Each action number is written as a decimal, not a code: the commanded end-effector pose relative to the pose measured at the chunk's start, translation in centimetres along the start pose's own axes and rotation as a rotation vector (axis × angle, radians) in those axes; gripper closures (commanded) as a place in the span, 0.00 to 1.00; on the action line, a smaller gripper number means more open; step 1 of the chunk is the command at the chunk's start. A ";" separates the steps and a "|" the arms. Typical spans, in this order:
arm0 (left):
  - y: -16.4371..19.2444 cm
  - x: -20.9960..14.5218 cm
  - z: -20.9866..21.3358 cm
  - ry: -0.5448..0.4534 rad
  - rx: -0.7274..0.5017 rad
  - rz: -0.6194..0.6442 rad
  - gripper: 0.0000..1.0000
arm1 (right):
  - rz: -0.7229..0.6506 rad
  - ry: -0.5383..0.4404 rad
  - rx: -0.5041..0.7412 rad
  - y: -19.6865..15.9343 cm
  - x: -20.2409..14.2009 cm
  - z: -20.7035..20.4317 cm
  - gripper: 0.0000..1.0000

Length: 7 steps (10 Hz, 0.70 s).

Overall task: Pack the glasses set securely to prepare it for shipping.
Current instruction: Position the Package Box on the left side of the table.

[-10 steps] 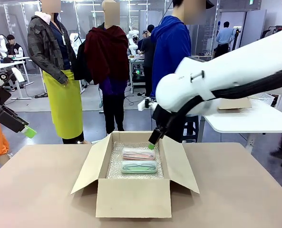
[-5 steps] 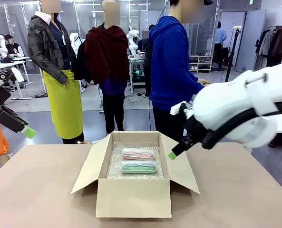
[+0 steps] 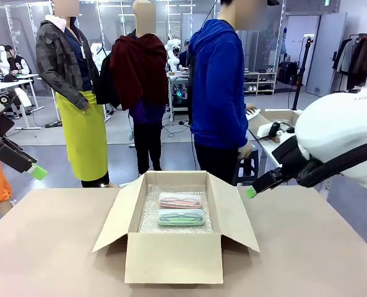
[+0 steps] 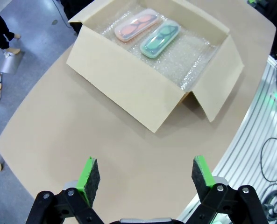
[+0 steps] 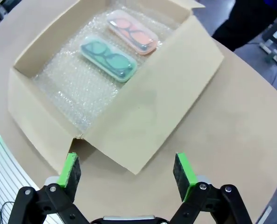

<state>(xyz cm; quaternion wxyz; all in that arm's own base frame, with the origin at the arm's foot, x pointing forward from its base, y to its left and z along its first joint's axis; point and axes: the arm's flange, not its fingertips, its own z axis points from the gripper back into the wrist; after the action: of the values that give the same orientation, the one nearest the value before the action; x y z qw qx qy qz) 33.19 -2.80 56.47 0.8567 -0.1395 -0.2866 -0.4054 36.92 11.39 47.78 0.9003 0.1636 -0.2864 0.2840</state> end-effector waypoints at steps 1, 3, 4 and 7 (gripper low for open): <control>0.2 -0.1 0.2 -0.017 -0.017 -0.012 0.00 | -0.062 0.039 -0.020 1.6 -2.4 0.3 0.00; 0.2 -0.1 0.2 -0.017 -0.017 -0.012 0.00 | 0.000 0.000 0.000 0.0 0.0 0.0 0.00; 0.2 -0.1 0.2 -0.017 -0.017 -0.012 0.00 | 0.000 0.000 0.000 0.0 0.0 0.0 0.00; 0.0 0.0 0.0 0.000 0.000 0.000 0.00 | 0.000 0.000 0.000 0.0 0.0 0.0 0.00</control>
<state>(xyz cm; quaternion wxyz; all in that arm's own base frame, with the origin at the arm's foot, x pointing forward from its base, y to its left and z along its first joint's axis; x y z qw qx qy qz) 33.21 -2.84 56.43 0.8570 -0.1392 -0.2859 -0.4056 36.77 11.32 47.84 0.9041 0.1620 -0.2817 0.2774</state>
